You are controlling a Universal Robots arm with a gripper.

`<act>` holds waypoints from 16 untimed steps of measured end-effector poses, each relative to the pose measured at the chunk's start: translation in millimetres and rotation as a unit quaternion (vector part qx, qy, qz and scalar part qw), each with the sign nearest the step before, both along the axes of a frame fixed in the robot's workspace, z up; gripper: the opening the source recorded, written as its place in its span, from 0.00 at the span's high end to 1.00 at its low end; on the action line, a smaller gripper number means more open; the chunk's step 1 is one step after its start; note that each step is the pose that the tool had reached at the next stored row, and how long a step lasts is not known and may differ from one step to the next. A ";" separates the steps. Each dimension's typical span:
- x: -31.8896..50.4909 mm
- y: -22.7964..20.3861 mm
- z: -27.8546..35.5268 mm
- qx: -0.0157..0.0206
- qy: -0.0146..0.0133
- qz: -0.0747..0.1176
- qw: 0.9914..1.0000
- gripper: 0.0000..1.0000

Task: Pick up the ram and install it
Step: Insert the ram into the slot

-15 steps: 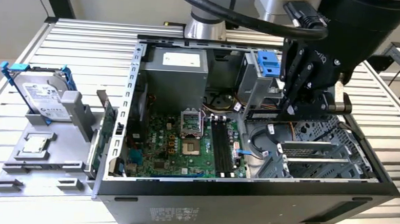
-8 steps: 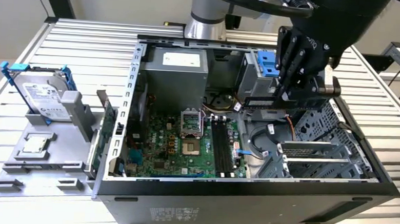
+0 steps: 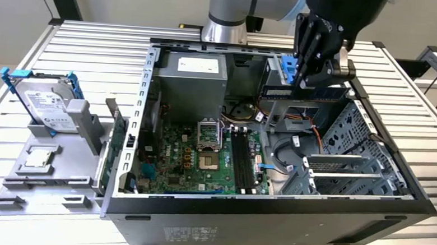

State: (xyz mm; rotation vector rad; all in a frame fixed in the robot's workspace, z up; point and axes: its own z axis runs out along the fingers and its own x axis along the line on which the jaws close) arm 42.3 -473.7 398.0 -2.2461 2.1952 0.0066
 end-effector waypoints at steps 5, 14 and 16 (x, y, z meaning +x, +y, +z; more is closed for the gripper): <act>0.0 20.2 0.0 0.000 0.000 0.000 1.000 1.00; 0.0 51.2 0.0 0.000 0.000 0.000 1.000 1.00; 0.1 53.6 0.0 0.000 0.000 0.000 1.000 1.00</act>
